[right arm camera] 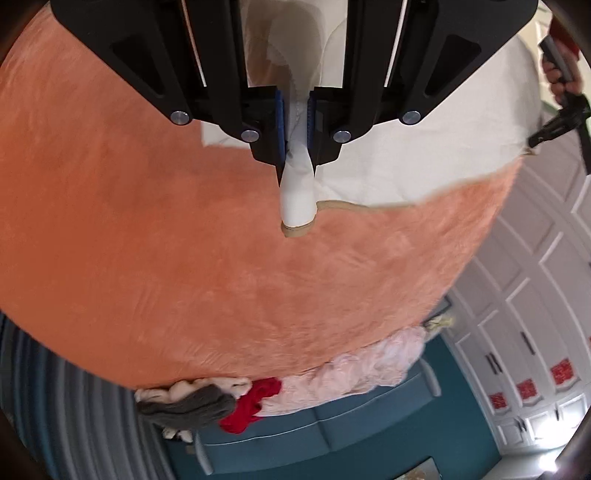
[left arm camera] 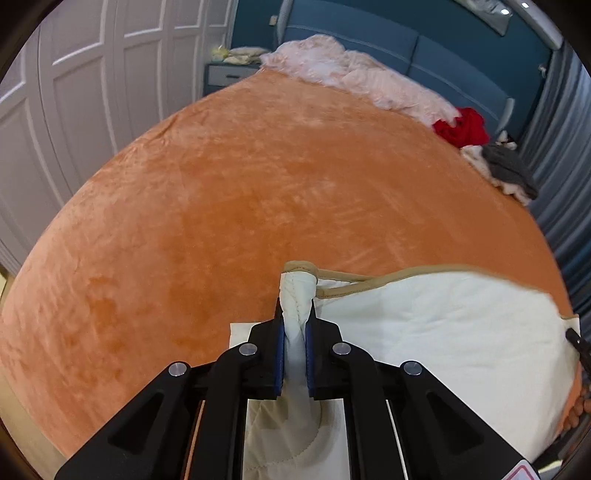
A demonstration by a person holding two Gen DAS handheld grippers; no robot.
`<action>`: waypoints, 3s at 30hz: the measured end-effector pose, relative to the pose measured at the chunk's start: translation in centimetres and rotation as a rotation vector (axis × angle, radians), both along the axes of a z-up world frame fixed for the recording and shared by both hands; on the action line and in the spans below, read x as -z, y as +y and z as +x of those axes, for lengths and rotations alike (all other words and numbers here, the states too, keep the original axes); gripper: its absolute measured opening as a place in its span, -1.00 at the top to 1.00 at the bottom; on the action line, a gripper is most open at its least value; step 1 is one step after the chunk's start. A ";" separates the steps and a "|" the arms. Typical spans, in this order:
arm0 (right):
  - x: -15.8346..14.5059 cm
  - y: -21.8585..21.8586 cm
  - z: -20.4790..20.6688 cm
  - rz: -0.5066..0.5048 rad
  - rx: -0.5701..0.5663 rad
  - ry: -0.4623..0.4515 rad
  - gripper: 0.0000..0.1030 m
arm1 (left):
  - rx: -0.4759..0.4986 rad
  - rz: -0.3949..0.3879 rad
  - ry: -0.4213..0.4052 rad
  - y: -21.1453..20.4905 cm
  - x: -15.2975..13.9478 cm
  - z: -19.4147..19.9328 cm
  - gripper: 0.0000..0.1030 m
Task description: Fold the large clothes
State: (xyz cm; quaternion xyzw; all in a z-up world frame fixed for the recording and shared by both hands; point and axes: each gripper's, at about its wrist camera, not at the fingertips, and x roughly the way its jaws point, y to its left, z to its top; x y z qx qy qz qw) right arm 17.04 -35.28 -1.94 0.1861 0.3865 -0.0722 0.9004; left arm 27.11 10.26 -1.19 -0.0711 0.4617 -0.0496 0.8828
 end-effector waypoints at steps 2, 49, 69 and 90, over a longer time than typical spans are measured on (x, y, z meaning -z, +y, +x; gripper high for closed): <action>2.3 0.5 1.2 -0.026 0.005 0.070 0.85 | -0.010 0.040 0.039 -0.5 1.9 1.0 0.87; 8.1 16.8 4.8 -0.085 -0.330 0.150 0.16 | 0.209 0.076 0.011 -15.8 8.8 -1.2 -0.25; 10.4 16.8 5.2 -0.114 -0.284 0.106 0.17 | 0.181 0.149 -0.039 -16.9 11.1 -0.7 -0.30; 10.7 16.6 5.3 -0.129 -0.267 0.084 0.21 | 0.165 0.162 -0.066 -16.9 11.3 -0.7 -0.30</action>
